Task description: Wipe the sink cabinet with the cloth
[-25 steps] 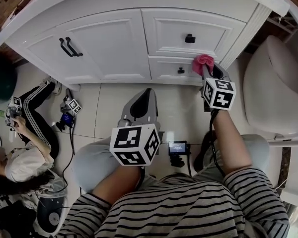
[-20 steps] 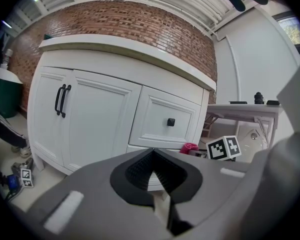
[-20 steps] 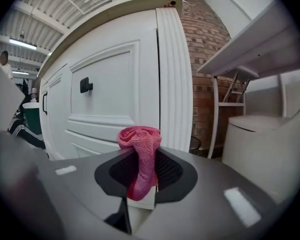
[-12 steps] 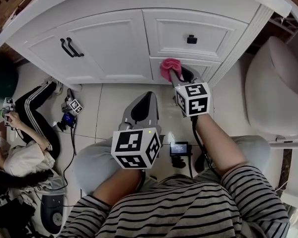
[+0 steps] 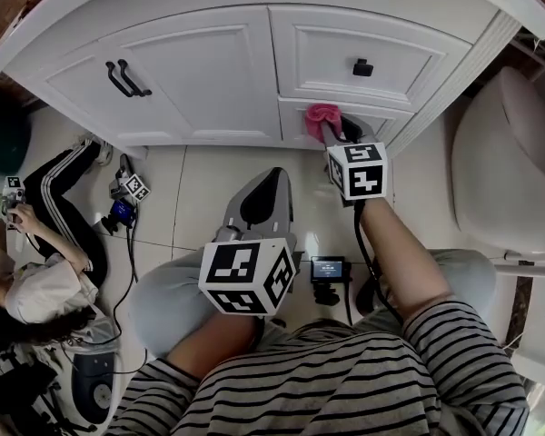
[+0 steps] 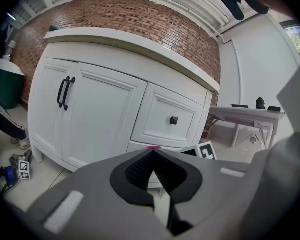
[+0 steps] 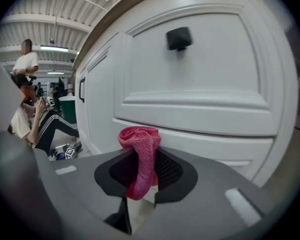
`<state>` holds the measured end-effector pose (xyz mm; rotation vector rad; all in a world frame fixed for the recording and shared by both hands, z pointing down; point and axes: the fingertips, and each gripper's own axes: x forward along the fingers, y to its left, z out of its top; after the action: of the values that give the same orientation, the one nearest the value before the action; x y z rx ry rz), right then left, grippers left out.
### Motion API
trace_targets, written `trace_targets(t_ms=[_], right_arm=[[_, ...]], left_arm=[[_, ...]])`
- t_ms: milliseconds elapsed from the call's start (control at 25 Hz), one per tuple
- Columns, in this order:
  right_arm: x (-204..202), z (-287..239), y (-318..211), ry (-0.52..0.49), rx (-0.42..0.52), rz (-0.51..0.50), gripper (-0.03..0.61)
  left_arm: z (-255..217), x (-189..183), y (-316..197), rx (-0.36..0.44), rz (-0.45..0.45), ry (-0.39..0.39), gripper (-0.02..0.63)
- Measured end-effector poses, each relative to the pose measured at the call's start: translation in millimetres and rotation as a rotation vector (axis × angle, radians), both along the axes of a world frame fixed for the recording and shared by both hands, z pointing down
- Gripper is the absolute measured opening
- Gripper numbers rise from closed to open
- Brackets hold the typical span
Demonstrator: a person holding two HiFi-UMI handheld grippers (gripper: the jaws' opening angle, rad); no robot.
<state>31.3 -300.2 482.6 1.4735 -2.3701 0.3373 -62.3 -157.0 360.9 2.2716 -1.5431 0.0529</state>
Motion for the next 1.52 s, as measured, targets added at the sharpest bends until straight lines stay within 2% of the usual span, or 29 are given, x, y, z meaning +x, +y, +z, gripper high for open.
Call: trace_targets(t_ms=[160,240,360,480,560,600,720,840,920,1000,1160,1520], right_arm=[[76.3,-4.8,6.3,-0.084,-0.032,0.19,0.087],[109.7,-2.1,7.5,-0.085,-0.041,0.254,0.087],[145.8,6.4,11.5,-0.052,-0.052,0.352,0.087],[165.7,14.9,21.5,-0.061,-0.08,0.465,0.086],[151.0,19.1,26.2,-0.099,-0.088,0.446,0.086],[132.0,18.4,26.8,-0.125,-0.079,0.394,0.086],[44.2,13.7,25.4,-0.171,-0.038,0.145,0.086],[-34.5,29.2,18.5,-0.139,-0.041,-0.048,0.086],[-62.4,49.3,8.9,-0.091,-0.057,-0.104,0.086],[-72.7,74.2,1.1,-0.037,-0.088,-0.126,0.086],[-43.5,118.5,-7.5,0.046,-0.15,-0.065,0.086],[108.1,135.1,0.1,0.052,-0.227,0.246,0.087]], left_arm=[[0.8,8.9,0.6,-0.003,0.017,-0.004,-0.002],[1.2,10.6,1.0,-0.003,0.016,-0.008,-0.002],[1.5,9.0,2.2,-0.004,0.007,-0.011,-0.002],[0.1,4.5,2.3,-0.006,-0.001,0.0,-0.002],[-0.6,2.4,2.7,-0.008,-0.002,0.01,-0.002],[-0.7,1.7,3.1,-0.01,-0.001,0.015,-0.002],[-1.4,-1.1,2.4,-0.011,-0.003,0.032,-0.002],[-1.0,-6.7,0.3,-0.01,-0.016,0.044,-0.002],[0.6,-10.7,-0.9,-0.012,-0.023,0.047,-0.002],[2.4,-15.6,-1.7,-0.016,-0.033,0.05,-0.002],[5.6,-19.4,-3.3,-0.028,-0.04,0.052,-0.002],[11.3,1.0,-6.0,-0.042,-0.007,0.03,-0.002]])
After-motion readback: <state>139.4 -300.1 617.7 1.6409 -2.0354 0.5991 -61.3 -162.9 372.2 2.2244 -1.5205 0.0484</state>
